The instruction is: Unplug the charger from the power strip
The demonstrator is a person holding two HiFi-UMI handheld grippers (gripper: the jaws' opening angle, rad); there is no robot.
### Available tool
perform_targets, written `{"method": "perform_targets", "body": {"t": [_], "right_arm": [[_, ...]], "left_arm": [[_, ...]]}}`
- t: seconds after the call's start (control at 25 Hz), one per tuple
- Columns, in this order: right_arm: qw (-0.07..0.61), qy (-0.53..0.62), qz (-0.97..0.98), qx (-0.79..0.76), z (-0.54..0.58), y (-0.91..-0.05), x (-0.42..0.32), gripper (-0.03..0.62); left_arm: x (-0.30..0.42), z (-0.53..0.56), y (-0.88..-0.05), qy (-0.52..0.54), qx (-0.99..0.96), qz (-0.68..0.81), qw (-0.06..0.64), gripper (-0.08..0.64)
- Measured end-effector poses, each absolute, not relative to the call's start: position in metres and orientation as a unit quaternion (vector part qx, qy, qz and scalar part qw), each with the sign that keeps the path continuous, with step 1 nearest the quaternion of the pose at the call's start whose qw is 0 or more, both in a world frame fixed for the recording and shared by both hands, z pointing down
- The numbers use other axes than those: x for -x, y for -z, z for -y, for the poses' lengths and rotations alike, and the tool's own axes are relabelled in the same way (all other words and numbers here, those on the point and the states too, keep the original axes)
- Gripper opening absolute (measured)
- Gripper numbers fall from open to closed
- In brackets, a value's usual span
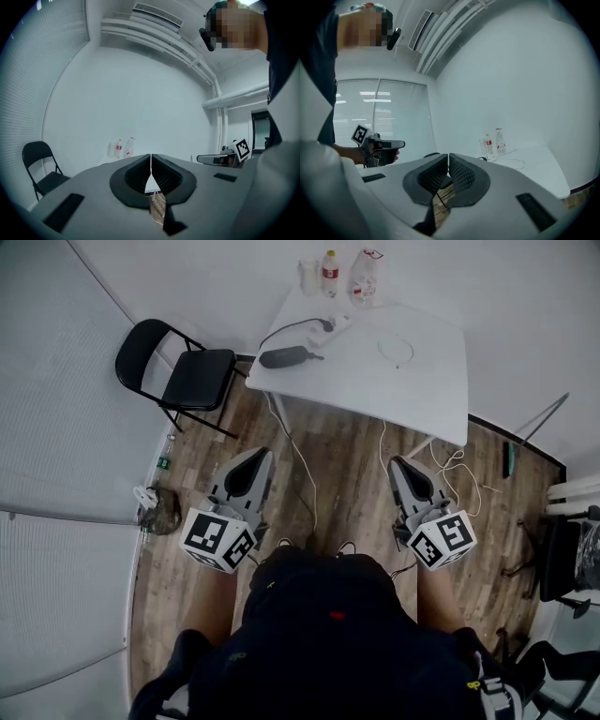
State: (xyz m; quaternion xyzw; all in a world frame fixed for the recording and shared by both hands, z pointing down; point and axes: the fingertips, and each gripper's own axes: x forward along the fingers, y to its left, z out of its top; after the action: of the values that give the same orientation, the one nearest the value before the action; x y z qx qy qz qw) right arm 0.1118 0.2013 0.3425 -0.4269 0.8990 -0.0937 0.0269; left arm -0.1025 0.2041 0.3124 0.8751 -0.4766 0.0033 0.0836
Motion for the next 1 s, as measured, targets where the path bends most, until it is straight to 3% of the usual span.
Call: {"method": "perform_targets", "body": {"t": [0.48,1.0], "right_arm": [[0.025,0.139,-0.905,0.402,-0.183,-0.377,-0.161,0.026],[0.021,0.132,-0.896,0.424,-0.103,-0.380,-0.125,0.026]], "left_arm": [[0.071,-0.208,-0.336,-0.016,-0.847,0.521,0.104,0.024],[0.082,-0.105,-0.351,-0.004,-0.870,0.480,0.109,0.023]]}}
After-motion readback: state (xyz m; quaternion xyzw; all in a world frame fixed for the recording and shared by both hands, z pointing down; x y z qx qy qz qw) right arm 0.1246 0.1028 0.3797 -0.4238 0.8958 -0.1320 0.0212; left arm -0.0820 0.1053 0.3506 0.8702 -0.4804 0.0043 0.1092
